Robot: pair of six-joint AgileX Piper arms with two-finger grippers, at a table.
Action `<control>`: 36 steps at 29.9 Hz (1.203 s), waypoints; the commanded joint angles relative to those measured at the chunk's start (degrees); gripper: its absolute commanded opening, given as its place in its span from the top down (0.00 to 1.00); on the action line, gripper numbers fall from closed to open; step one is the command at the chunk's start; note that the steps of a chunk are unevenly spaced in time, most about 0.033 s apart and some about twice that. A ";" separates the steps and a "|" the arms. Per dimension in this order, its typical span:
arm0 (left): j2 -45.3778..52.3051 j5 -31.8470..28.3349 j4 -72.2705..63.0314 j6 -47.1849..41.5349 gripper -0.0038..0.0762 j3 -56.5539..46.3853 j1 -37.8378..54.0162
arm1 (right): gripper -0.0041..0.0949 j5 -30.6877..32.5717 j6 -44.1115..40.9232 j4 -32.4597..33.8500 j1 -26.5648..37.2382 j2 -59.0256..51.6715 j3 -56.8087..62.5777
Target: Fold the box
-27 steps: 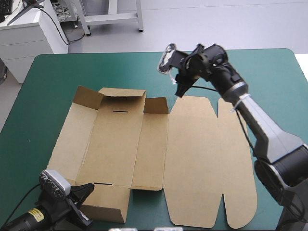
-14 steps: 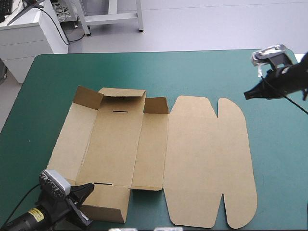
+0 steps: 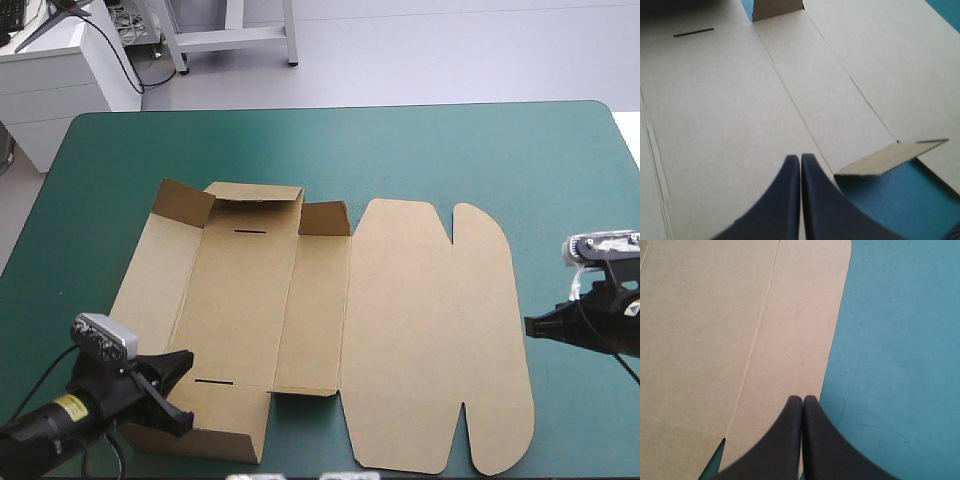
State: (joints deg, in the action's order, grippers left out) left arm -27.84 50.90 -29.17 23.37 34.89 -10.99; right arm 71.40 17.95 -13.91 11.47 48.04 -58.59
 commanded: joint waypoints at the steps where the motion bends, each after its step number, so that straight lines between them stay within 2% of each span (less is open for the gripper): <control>1: -7.88 -1.74 -1.78 -0.75 0.96 8.69 0.02 | 0.98 -2.36 -0.07 -0.63 0.32 -3.05 1.90; 7: -22.09 -0.13 -1.42 -0.77 0.96 22.09 0.21 | 0.98 -2.36 -0.07 -1.61 0.32 -4.51 5.70; 11: -31.91 -1.10 2.75 -4.71 0.96 29.58 0.94 | 0.98 -2.71 -0.07 -3.78 0.32 -4.51 6.05; 14: -38.01 -0.30 3.74 -5.93 0.96 34.11 5.49 | 0.98 -2.71 0.06 -4.20 0.32 -4.51 6.05; 18: -43.95 3.50 2.22 -4.57 0.96 38.06 16.82 | 0.98 -2.81 0.35 -4.20 0.32 -4.51 6.05; 26: -46.68 11.66 -5.04 1.18 0.96 38.52 37.67 | 0.98 -4.35 2.04 -4.20 0.32 -4.51 6.05; 30: -46.68 13.41 -1.73 1.50 0.96 38.52 43.33 | 0.98 -4.69 2.84 -4.20 0.32 -4.51 6.05; 36: -46.68 14.00 6.36 2.52 0.96 38.52 46.35 | 0.98 -6.83 2.84 -4.47 0.32 -4.51 6.05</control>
State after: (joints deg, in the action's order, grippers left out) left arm -76.06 65.53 -23.87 25.72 71.52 34.66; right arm 68.13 20.24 -16.96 11.47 43.83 -51.46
